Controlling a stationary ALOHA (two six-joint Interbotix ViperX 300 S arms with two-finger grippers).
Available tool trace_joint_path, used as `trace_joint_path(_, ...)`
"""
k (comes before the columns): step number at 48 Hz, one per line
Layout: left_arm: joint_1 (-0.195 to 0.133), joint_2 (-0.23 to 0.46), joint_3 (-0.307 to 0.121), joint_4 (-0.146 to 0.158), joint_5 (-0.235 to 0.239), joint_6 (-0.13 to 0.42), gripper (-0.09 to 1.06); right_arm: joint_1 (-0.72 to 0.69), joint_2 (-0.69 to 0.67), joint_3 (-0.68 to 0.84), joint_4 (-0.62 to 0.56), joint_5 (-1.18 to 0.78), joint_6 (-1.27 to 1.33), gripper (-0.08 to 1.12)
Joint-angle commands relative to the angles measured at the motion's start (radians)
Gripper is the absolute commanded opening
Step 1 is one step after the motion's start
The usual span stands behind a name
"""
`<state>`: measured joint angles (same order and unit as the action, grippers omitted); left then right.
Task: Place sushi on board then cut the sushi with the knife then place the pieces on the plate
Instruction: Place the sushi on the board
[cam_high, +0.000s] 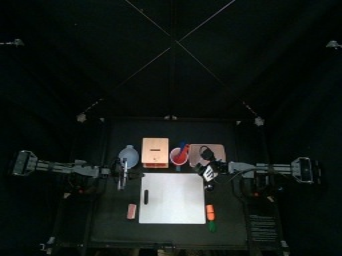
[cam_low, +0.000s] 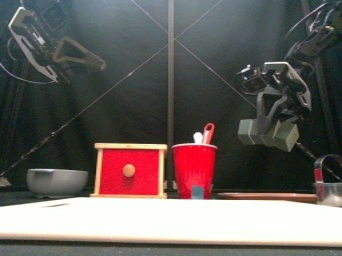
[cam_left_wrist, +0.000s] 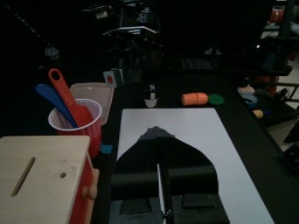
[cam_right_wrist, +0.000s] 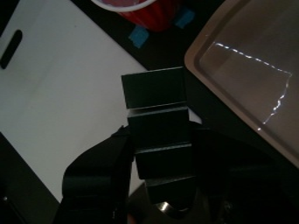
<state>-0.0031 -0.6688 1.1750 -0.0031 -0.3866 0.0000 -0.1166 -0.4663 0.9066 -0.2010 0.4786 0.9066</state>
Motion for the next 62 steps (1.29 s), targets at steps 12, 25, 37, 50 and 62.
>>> trace_joint_path(12, 0.0, 0.002, -0.012, 0.0, -0.011, 0.002, -0.01, 0.264, 0.135, -0.115, -0.43, 0.132, 0.696, 0.62)
trace_joint_path(25, 0.0, 0.0, -0.009, 0.0, -0.006, -0.002, -0.01, 0.376, 0.298, -0.233, -0.482, 0.224, 1.031, 0.62)
trace_joint_path(37, 0.002, 0.0, -0.002, 0.0, -0.006, 0.0, 0.0, 0.4, 0.46, -0.385, -0.474, 0.23, 1.155, 0.62)
trace_joint_path(50, 0.002, -0.002, 0.002, 0.002, 0.0, 0.003, 0.0, 0.391, 0.623, -0.577, -0.385, 0.31, 1.157, 0.62)
trace_joint_path(62, 0.003, -0.011, 0.0, 0.006, 0.0, 0.008, 0.0, 0.394, 0.75, -0.738, -0.222, 0.472, 1.146, 0.62)
